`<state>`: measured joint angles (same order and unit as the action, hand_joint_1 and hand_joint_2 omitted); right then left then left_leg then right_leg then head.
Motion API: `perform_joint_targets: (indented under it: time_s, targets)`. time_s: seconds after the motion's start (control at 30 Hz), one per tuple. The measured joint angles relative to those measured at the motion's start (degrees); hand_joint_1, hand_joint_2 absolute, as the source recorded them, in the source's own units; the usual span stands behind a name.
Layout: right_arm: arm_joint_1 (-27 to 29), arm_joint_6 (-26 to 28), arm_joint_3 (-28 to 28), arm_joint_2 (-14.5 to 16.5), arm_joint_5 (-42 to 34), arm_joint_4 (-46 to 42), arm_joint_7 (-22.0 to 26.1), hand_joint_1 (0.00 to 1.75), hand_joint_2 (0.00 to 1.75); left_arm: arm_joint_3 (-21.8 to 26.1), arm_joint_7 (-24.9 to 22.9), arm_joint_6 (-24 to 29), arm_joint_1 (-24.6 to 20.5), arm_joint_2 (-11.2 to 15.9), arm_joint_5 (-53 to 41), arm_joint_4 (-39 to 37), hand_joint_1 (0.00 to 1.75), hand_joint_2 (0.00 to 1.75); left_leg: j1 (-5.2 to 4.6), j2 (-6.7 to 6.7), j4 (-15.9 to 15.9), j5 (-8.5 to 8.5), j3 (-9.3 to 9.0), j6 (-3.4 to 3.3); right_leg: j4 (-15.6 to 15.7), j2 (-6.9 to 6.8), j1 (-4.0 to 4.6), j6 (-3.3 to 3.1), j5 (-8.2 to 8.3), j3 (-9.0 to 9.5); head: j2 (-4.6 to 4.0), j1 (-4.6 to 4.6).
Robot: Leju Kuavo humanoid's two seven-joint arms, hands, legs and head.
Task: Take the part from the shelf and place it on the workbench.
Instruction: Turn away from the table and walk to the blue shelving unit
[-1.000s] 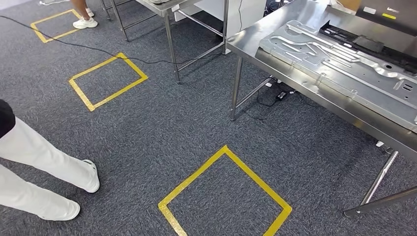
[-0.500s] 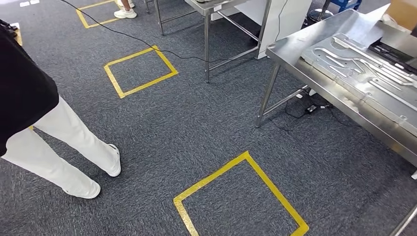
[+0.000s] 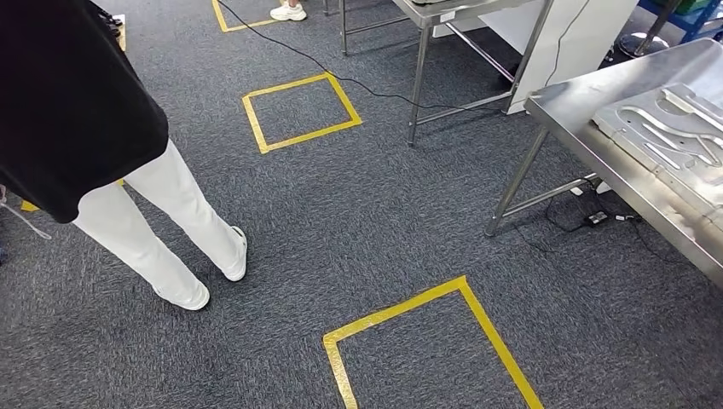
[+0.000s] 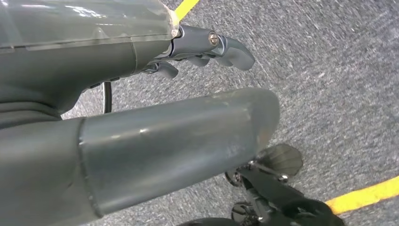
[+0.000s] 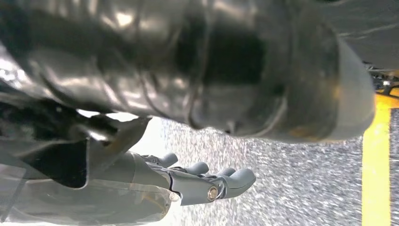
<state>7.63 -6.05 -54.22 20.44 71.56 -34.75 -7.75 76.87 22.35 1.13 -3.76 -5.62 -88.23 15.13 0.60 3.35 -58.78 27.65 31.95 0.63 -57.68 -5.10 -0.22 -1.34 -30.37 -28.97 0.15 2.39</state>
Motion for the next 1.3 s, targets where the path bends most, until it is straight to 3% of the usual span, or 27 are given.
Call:
perform_joint_targets:
  time_s: [0.03,0.1,0.17,0.2,0.27,0.3,0.33,0.37,0.4,0.43,0.5,0.53,0.6,0.63,0.7,0.77,0.8,0.83,0.87,0.9,0.93,1.0,1.07,1.13,1.2,1.23,1.3]
  targets:
    - [0.0,0.0,0.0,0.0,0.1,0.0,0.0,0.00,0.00,0.0,-0.1,0.0,0.0,0.0,0.0,0.0,0.00,0.00,-0.23,0.49,1.2,-0.09,-0.50,-0.34,0.0,-0.44,0.06,0.30,-0.13,0.18,0.00,0.01]
    - [-0.3,0.0,-0.1,0.0,0.2,0.0,0.0,0.00,0.00,0.0,-0.2,0.1,0.1,0.0,0.1,0.0,0.00,0.00,-0.46,-0.46,1.4,-0.11,-0.41,-1.06,0.2,-1.19,0.02,0.94,-0.29,0.50,0.00,0.01]
    - [-0.4,0.0,-0.2,0.0,0.5,0.0,0.0,0.00,0.00,0.0,-0.3,0.1,0.3,0.1,0.1,0.0,0.00,0.00,-0.29,-1.59,2.0,-0.51,-0.74,-1.84,-1.0,0.40,-0.20,1.52,-1.41,0.35,0.00,0.02]
    - [-0.4,0.0,-0.3,0.0,0.7,0.0,0.0,0.00,0.00,0.0,-0.3,0.2,0.2,0.1,0.1,0.0,0.00,0.00,-0.17,-2.16,2.3,-0.75,-0.92,-2.22,-3.3,1.92,-0.29,1.68,-2.92,-0.62,0.00,0.02]
    - [-0.4,0.0,-0.6,0.0,1.0,0.0,0.0,0.00,0.00,0.0,-0.4,0.2,0.1,0.1,0.2,0.0,0.00,0.00,-0.23,-3.24,2.3,-0.89,-0.85,-2.72,-10.9,4.47,-0.42,1.68,-6.86,-4.37,0.00,0.02]
    - [-0.4,0.0,-0.8,0.0,1.2,0.0,0.0,0.00,0.00,0.0,-0.4,0.3,0.1,0.1,0.2,0.0,0.00,0.00,-0.32,-3.93,2.3,-0.87,-0.79,-2.82,-14.6,4.84,-0.42,1.67,-8.19,-6.37,0.00,0.02]
    - [-0.4,0.0,-1.0,0.0,1.4,0.1,0.1,0.00,0.00,0.0,-0.4,0.3,0.1,0.1,0.2,0.0,0.00,0.00,-0.39,-4.68,2.2,-0.84,-0.79,-2.89,-16.7,4.95,-0.42,1.65,-8.33,-7.64,0.00,0.02]
    - [-0.4,0.0,-1.2,0.0,1.5,0.1,0.1,0.00,0.00,0.0,-0.4,0.4,0.1,0.1,0.2,0.0,0.00,0.00,-0.43,-5.52,2.1,-0.80,-0.84,-2.90,-16.7,5.03,-0.43,1.61,-7.26,-7.95,0.00,0.02]
    - [-0.4,0.0,-1.3,0.0,1.7,0.1,0.1,0.00,0.00,0.0,-0.4,0.5,0.1,0.1,0.3,0.0,0.00,0.00,-0.44,-6.39,2.0,-0.73,-0.94,-2.84,-14.3,5.27,-0.46,1.52,-5.11,-7.14,0.00,0.03]
    - [-0.4,0.0,-1.5,0.0,1.8,0.1,0.1,0.00,0.00,0.0,-0.4,0.5,0.1,0.1,0.3,0.0,0.00,0.00,-0.42,-7.23,1.9,-0.63,-0.98,-2.75,-10.4,6.14,-0.48,1.35,-2.49,-5.59,0.00,0.03]
    - [-0.4,0.0,-1.7,-0.1,2.0,0.1,0.1,0.00,0.00,-0.1,-0.4,0.6,0.0,0.0,0.3,-0.1,0.00,0.00,-0.49,-8.65,1.3,-0.35,-0.74,-2.31,-3.5,8.60,-0.51,0.95,0.66,-2.96,0.00,0.03]
    - [-0.5,0.0,-1.9,-0.1,2.1,0.2,0.2,0.00,0.00,-0.1,-0.4,0.6,0.0,-0.1,0.4,-0.1,0.00,0.00,-0.46,-9.24,1.1,-0.26,-0.48,-2.01,-1.9,9.39,-0.46,0.77,1.10,-2.40,0.00,0.03]
    - [-0.8,0.0,-2.1,-0.1,2.4,0.2,0.3,0.00,0.00,-0.1,-0.4,0.6,0.0,-0.1,0.4,-0.2,0.00,0.00,-0.23,-10.43,1.1,-0.30,0.00,-1.22,-1.2,8.73,-0.29,0.38,1.05,-2.20,0.00,0.02]
    - [-1.0,0.0,-2.3,0.0,2.6,0.3,0.3,0.00,0.00,-0.1,-0.4,0.7,0.1,-0.1,0.5,-0.2,0.00,0.00,-0.12,-10.22,1.0,-0.22,0.10,-0.92,-0.9,8.09,-0.31,0.06,1.19,-1.96,0.00,0.01]
    - [-1.1,0.0,-2.6,0.0,3.3,0.4,0.6,0.00,0.00,-0.1,-0.5,0.7,0.1,-0.1,0.6,-0.2,0.00,0.00,-0.08,-7.79,-1.4,1.28,1.22,-0.42,0.0,6.64,-0.49,-0.63,1.46,-1.34,0.00,0.01]
    - [-1.0,0.0,-3.0,0.0,3.9,0.6,0.9,0.00,0.00,-0.2,-0.5,0.7,-0.2,-0.1,0.7,-0.2,0.00,0.00,0.05,-4.87,-8.2,4.67,4.58,0.05,0.3,5.01,-0.44,-1.03,1.40,-0.98,0.00,0.00]
    - [-1.0,0.0,-3.2,0.0,4.2,0.7,1.0,0.00,0.00,-0.3,-0.5,0.7,-0.3,-0.1,0.7,-0.2,0.00,0.00,0.22,-4.29,-12.0,6.16,6.65,0.35,0.3,4.13,-0.40,-1.07,1.27,-0.91,0.00,0.00]
    - [-1.1,0.0,-3.4,0.0,4.4,0.8,1.1,0.00,0.00,-0.3,-0.5,0.8,-0.3,-0.1,0.8,-0.2,0.00,0.00,0.43,-4.02,-14.5,6.72,8.05,0.61,0.3,3.33,-0.40,-1.04,1.11,-0.82,0.00,-0.01]
    - [-1.1,0.0,-3.5,0.0,4.7,0.9,1.2,0.00,0.00,-0.4,-0.6,0.8,-0.3,-0.1,0.8,-0.2,0.00,0.00,0.68,-3.79,-14.9,6.15,8.40,0.84,0.3,2.58,-0.43,-0.90,0.91,-0.64,0.00,-0.01]
    - [-1.2,0.0,-3.6,0.0,4.9,0.9,1.2,0.00,0.00,-0.4,-0.6,0.8,-0.2,-0.1,0.8,-0.2,0.00,0.00,0.96,-3.47,-13.0,4.53,7.53,1.05,0.3,1.89,-0.50,-0.68,0.67,-0.38,0.00,-0.01]
    - [-1.2,0.0,-3.7,0.0,5.0,1.0,1.2,0.00,0.00,-0.5,-0.6,0.8,-0.1,-0.1,0.9,-0.2,0.00,0.00,1.24,-2.75,-9.1,2.26,5.54,1.26,0.3,1.22,-0.59,-0.38,0.36,0.00,0.00,-0.01]
    - [-1.3,0.0,-3.9,-0.1,5.1,1.0,1.2,0.00,0.00,-0.7,-0.6,0.8,-0.2,-0.2,0.9,-0.3,0.00,0.00,1.28,-0.77,-1.9,-0.51,1.89,1.36,0.2,0.09,-0.48,0.43,-0.35,0.69,0.00,0.02]
    - [-1.5,0.0,-4.2,-0.1,5.3,1.0,1.3,0.00,0.00,-0.9,-0.6,0.8,-0.3,-0.3,1.0,-0.4,0.00,0.00,0.91,-0.19,0.1,-0.65,0.93,0.75,0.1,-0.68,-0.18,1.16,-0.77,1.09,0.00,0.04]
    - [-1.8,0.1,-4.2,-0.1,5.6,1.0,1.3,0.00,0.00,-1.0,-0.7,0.8,-0.2,-0.2,1.1,-0.4,0.00,0.00,0.73,-1.29,0.2,-0.70,1.10,-0.18,0.3,-1.27,-0.30,1.80,-0.97,1.42,0.00,0.04]
    - [-1.9,0.2,-4.3,-0.1,6.0,1.0,1.3,0.00,0.00,-1.0,-0.7,0.9,-0.1,-0.1,1.1,-0.4,0.00,0.00,0.68,-2.32,0.5,-0.81,0.98,-1.05,-1.2,0.51,-0.65,2.26,-2.38,0.96,0.00,0.05]
    - [-1.9,0.2,-4.4,-0.1,6.1,1.0,1.3,0.00,0.00,-1.1,-0.7,0.9,-0.1,-0.1,1.2,-0.4,0.00,0.00,0.64,-2.85,0.6,-0.86,0.85,-1.45,-3.7,2.05,-0.73,2.29,-3.95,-0.24,0.00,0.05]
    - [-1.9,0.2,-4.5,-0.1,6.4,1.1,1.3,0.00,0.00,-1.2,-0.7,0.9,-0.2,-0.1,1.2,-0.4,0.00,0.00,0.21,-3.97,0.7,-0.80,0.79,-2.03,-12.0,4.35,-0.55,1.93,-7.65,-4.64,0.00,0.06]
